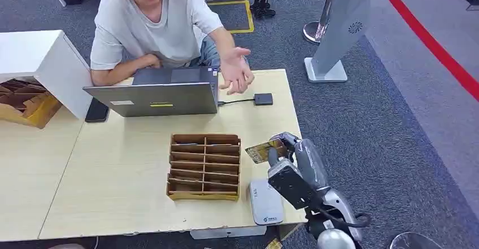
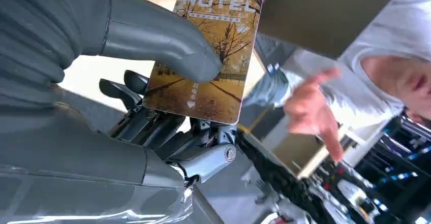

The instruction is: Pass the card to the sensor for recognition and then transmit it.

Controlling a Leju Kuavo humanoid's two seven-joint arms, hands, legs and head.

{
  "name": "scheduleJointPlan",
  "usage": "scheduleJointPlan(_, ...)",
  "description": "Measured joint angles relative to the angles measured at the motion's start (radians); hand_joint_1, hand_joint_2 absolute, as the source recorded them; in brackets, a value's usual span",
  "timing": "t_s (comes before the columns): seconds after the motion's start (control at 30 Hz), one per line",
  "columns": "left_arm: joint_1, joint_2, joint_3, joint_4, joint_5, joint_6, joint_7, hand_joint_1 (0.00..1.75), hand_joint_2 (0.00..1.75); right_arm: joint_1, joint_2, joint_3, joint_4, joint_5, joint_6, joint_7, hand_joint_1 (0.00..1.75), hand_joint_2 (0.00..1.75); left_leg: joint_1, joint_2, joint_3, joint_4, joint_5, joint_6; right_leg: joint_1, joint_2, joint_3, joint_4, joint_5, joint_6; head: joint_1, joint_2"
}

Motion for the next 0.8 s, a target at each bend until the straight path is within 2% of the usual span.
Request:
scheduleJointPlan(0.2,0.0,-0.003,0.0,0.0,-0.011,0.001,0.004,0.0,0.0,-0.007,0.0,0.022,-0.028,0.189,-0.065,0.013,1.75,1.75,0.0,0.0,0.0,0.0,0.0,0.0,0.0,0.0,0.0,0.0,0.0,0.0,0.0,0.0)
scheduleJointPlan(0.33,0.0,-0.004,0.0,0.0,-0.013,0.001,0.008,0.0,0.0,-0.012,0.001,0.031,-0.032,0.233,-0.077,0.018,1.75,1.75,0.0,0.0,0.0,0.0,0.0,0.0,0.0,0.0,0.0,0.0,0.0,0.0,0.0,0.0)
scheduleJointPlan(0.53,-0.003,-0.01,0.0,0.0,-0.032,0.011,0.032,0.0,0.0,-0.037,0.004,0.057,-0.026,0.563,-0.163,0.071,1.75,1.75,0.0,0.0,0.0,0.0,0.0,0.0,0.0,0.0,0.0,0.0,0.0,0.0,0.0,0.0)
scheduleJointPlan(0.8,-0.009,-0.026,0.0,0.0,-0.062,0.019,0.058,0.0,0.0,-0.065,0.008,0.078,0.031,0.78,-0.208,0.122,1.75,1.75,0.0,0.0,0.0,0.0,0.0,0.0,0.0,0.0,0.0,0.0,0.0,0.0,0.0,0.0)
